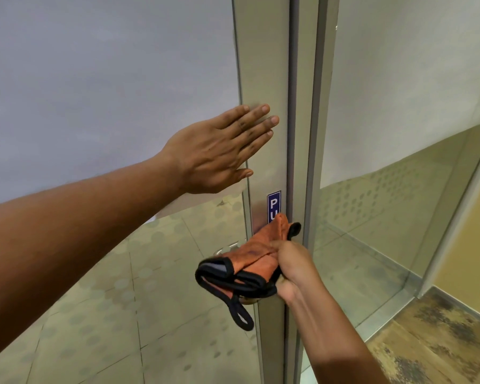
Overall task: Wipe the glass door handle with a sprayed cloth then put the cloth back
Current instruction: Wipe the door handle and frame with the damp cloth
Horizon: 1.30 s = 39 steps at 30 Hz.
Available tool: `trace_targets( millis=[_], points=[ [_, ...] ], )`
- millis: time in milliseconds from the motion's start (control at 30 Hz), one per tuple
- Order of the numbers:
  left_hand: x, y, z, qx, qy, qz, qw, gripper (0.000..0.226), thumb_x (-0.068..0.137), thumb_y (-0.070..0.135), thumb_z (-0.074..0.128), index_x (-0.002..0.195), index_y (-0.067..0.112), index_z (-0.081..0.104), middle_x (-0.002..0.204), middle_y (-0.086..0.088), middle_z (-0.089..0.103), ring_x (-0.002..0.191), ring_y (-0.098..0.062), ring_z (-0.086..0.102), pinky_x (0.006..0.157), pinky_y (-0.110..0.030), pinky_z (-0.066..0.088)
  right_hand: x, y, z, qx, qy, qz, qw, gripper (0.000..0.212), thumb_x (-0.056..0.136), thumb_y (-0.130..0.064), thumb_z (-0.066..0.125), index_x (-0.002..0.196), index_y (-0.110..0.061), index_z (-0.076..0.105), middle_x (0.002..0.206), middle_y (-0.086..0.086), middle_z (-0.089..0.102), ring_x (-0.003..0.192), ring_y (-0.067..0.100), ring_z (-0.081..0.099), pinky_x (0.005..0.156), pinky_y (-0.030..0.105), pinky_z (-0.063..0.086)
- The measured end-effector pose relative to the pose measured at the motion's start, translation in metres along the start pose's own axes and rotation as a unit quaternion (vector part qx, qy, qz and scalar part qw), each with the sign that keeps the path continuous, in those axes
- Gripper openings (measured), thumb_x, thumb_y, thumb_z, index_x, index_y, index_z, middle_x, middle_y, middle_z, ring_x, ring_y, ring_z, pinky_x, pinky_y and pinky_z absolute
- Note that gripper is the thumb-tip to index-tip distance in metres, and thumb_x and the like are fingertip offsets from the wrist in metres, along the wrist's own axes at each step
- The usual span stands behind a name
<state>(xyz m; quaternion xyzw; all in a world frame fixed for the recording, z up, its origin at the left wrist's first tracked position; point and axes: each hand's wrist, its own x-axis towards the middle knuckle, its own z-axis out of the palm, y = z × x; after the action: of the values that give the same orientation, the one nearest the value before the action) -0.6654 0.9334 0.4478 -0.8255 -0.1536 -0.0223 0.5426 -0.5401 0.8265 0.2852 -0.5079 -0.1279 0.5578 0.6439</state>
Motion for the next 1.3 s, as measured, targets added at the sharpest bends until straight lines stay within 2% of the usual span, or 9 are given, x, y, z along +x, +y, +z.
trace_targets(
  millis=[200, 400, 500, 567, 800, 967, 1033, 1167, 1300],
  points=[
    [-0.001, 0.001, 0.000, 0.023, -0.001, 0.004, 1.000, 0.073, 0.104, 0.050, -0.004, 0.159, 0.002, -0.014, 0.168, -0.020, -0.017, 0.156, -0.035, -0.015, 0.129, -0.048, 0.004, -0.003, -0.022, 0.009, 0.033, -0.028, 0.003, 0.999, 0.020, 0.087, 0.007, 0.054, 0.103, 0.000, 0.063, 0.080, 0.015, 0.066, 0.066, 0.029, 0.066, 0.069, 0.040, 0.059],
    [-0.001, 0.001, -0.003, 0.020, -0.006, 0.002, 1.000, 0.075, 0.101, 0.050, -0.011, 0.158, 0.002, -0.014, 0.167, -0.020, -0.017, 0.156, -0.035, -0.016, 0.129, -0.048, 0.003, -0.001, -0.040, -0.002, 0.059, -0.096, -0.010, 0.994, 0.037, 0.082, 0.006, 0.059, 0.119, 0.004, 0.061, 0.103, 0.023, 0.067, 0.097, 0.040, 0.067, 0.099, 0.060, 0.050],
    [-0.001, 0.001, -0.004, 0.018, -0.007, 0.001, 1.000, 0.075, 0.100, 0.050, -0.011, 0.158, 0.002, -0.014, 0.167, -0.020, -0.016, 0.156, -0.035, -0.015, 0.129, -0.048, 0.003, 0.001, -0.041, -0.024, 0.067, -0.114, -0.012, 0.991, 0.059, 0.066, 0.006, 0.067, 0.124, 0.005, 0.058, 0.098, 0.022, 0.068, 0.086, 0.037, 0.071, 0.087, 0.055, 0.057],
    [-0.001, 0.001, -0.004, 0.013, -0.010, 0.000, 1.000, 0.075, 0.100, 0.050, -0.011, 0.158, 0.003, -0.015, 0.167, -0.020, -0.017, 0.156, -0.034, -0.016, 0.129, -0.048, 0.003, 0.001, -0.041, -0.038, 0.066, -0.109, -0.012, 0.992, 0.056, 0.070, 0.006, 0.064, 0.125, 0.004, 0.057, 0.090, 0.021, 0.069, 0.079, 0.036, 0.071, 0.078, 0.050, 0.059],
    [-0.001, 0.000, -0.003, 0.010, -0.011, -0.001, 1.000, 0.074, 0.100, 0.050, -0.012, 0.157, 0.003, -0.017, 0.166, -0.019, -0.020, 0.156, -0.034, -0.018, 0.129, -0.048, 0.003, 0.003, -0.028, -0.029, 0.020, -0.064, -0.030, 0.997, 0.035, 0.084, 0.012, 0.050, 0.117, 0.003, 0.060, 0.104, 0.030, 0.066, 0.100, 0.048, 0.068, 0.092, 0.064, 0.052],
    [0.000, 0.001, -0.002, 0.010, -0.007, 0.001, 1.000, 0.074, 0.102, 0.051, -0.008, 0.158, 0.003, -0.015, 0.167, -0.019, -0.018, 0.156, -0.034, -0.017, 0.129, -0.048, 0.003, 0.009, -0.038, -0.012, -0.006, -0.054, -0.087, 0.995, 0.029, 0.087, 0.014, 0.044, 0.099, -0.003, 0.064, 0.097, 0.026, 0.064, 0.090, 0.041, 0.066, 0.092, 0.064, 0.052],
    [0.000, 0.000, -0.001, 0.011, -0.003, 0.001, 1.000, 0.074, 0.102, 0.050, -0.008, 0.158, 0.003, -0.014, 0.167, -0.019, -0.017, 0.156, -0.034, -0.016, 0.129, -0.048, 0.003, 0.009, -0.040, -0.007, -0.013, -0.050, -0.106, 0.993, 0.031, 0.086, 0.015, 0.042, 0.098, -0.003, 0.065, 0.093, 0.024, 0.064, 0.085, 0.038, 0.065, 0.090, 0.062, 0.054],
    [0.000, 0.000, -0.002, 0.015, 0.000, 0.003, 1.000, 0.074, 0.102, 0.049, -0.008, 0.159, 0.002, -0.013, 0.168, -0.020, -0.016, 0.156, -0.035, -0.015, 0.129, -0.048, 0.003, 0.005, -0.039, 0.001, -0.027, -0.052, -0.136, 0.989, 0.035, 0.087, 0.016, 0.041, 0.092, -0.006, 0.067, 0.075, 0.015, 0.062, 0.067, 0.028, 0.063, 0.069, 0.040, 0.057],
    [0.000, 0.001, -0.002, 0.021, -0.004, 0.003, 1.000, 0.075, 0.101, 0.050, -0.011, 0.159, 0.002, -0.013, 0.167, -0.020, -0.017, 0.156, -0.035, -0.016, 0.129, -0.048, 0.003, 0.003, -0.043, 0.002, -0.079, -0.069, -0.165, 0.981, 0.037, 0.086, 0.015, 0.042, 0.097, -0.006, 0.070, 0.085, 0.019, 0.066, 0.075, 0.031, 0.063, 0.074, 0.046, 0.056]
  ],
)
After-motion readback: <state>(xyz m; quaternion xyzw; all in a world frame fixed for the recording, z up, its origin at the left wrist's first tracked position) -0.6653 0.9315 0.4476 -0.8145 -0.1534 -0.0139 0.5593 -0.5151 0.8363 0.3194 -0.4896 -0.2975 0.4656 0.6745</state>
